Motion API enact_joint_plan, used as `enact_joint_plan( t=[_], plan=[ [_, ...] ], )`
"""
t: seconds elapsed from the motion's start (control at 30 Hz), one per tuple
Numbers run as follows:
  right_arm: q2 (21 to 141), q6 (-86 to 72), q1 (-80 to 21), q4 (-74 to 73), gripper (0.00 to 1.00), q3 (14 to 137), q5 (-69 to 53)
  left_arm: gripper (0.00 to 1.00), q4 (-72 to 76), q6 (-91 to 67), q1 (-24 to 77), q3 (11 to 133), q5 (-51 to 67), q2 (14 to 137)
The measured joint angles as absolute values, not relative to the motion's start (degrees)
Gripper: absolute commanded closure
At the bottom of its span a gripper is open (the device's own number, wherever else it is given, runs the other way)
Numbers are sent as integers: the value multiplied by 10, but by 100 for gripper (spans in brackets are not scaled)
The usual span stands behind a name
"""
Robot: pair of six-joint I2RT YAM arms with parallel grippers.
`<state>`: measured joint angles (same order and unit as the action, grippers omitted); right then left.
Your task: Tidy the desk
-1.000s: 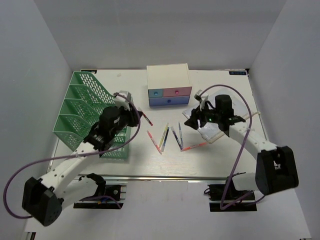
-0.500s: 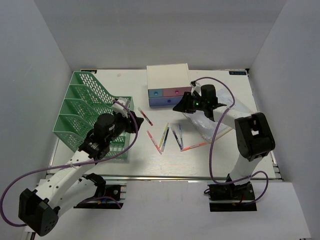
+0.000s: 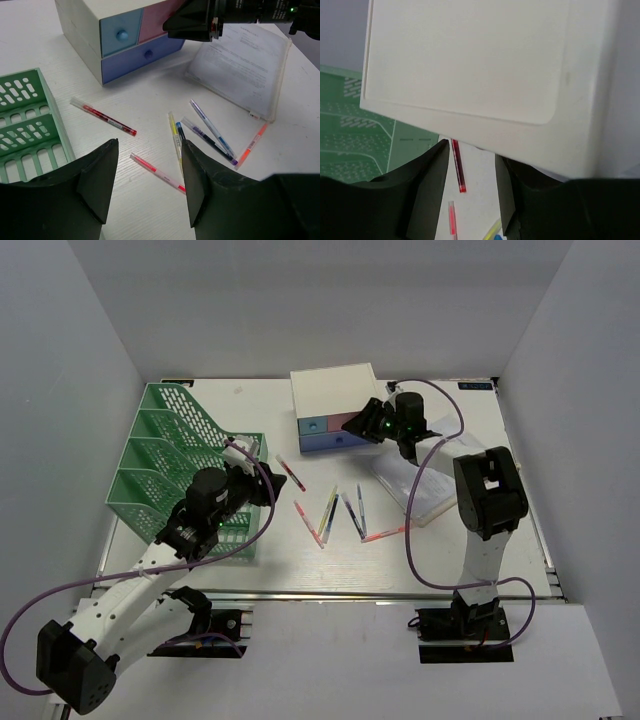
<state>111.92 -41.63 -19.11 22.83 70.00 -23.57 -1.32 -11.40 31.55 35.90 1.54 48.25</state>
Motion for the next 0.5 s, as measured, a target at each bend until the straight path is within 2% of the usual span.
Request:
enact_joint_plan(
  t=[0.1, 0.5],
  plan=[
    [1129, -418, -187, 223, 54, 719, -223, 37, -13, -114, 316, 359, 15, 483],
    [1126, -441, -181, 234, 77, 705, -196, 36, -13, -114, 316, 359, 13, 487]
  ],
)
